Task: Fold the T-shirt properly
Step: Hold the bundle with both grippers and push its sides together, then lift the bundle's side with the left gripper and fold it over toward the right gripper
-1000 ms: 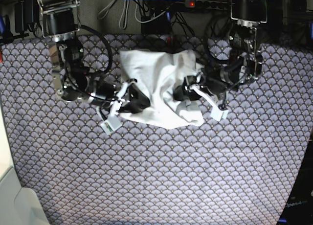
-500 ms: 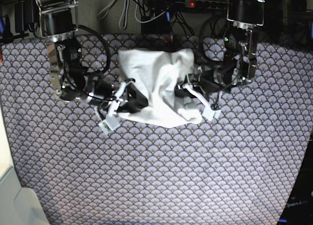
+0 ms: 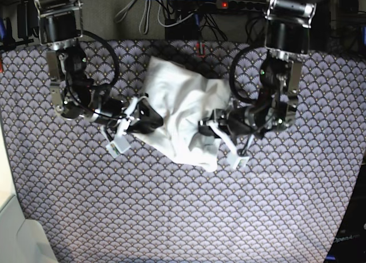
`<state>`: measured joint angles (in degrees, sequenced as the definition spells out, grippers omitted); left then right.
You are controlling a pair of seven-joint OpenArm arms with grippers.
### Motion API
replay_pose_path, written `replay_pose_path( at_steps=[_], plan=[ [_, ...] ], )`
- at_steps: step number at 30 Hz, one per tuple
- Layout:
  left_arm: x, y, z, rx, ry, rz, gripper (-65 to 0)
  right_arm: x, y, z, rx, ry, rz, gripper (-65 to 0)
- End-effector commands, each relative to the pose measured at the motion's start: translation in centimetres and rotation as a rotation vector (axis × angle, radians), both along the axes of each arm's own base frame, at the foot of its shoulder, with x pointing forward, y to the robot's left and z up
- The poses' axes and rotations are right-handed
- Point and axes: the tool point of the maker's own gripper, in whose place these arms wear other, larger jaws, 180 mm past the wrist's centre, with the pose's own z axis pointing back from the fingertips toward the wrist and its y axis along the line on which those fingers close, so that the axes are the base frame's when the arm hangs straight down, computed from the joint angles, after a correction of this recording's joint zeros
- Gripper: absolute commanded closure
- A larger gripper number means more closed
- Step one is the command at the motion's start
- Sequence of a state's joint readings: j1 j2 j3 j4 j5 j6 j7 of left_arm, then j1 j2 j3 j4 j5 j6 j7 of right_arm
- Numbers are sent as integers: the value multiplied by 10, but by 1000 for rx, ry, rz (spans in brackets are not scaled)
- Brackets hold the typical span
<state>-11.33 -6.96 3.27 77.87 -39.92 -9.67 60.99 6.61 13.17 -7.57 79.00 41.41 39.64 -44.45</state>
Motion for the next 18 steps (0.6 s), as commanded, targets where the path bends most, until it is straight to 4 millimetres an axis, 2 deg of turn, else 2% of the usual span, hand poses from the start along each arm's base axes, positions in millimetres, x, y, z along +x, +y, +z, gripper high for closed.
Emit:
replay_pose_path(
  at_steps=[1,7,10,13,18],
  plan=[
    [18,-8,23,-24,-74,-13,-4,6,0,9,4,-29,5,-194],
    [33,-32,30,189,-176,-167,-4,-1,0,3,3,-10,8,-194],
    [39,-50,40,233,-223,-224,-4,-3,0,2,2,-7,6,-194],
    [48,-59,41,279,-237,-259,-4,-5,-6,-1,-13,-1,8,-194],
    [57,-68,23,366,-203,-329,-4,-10,-16,-6,-37,8,3,-194]
  ],
)
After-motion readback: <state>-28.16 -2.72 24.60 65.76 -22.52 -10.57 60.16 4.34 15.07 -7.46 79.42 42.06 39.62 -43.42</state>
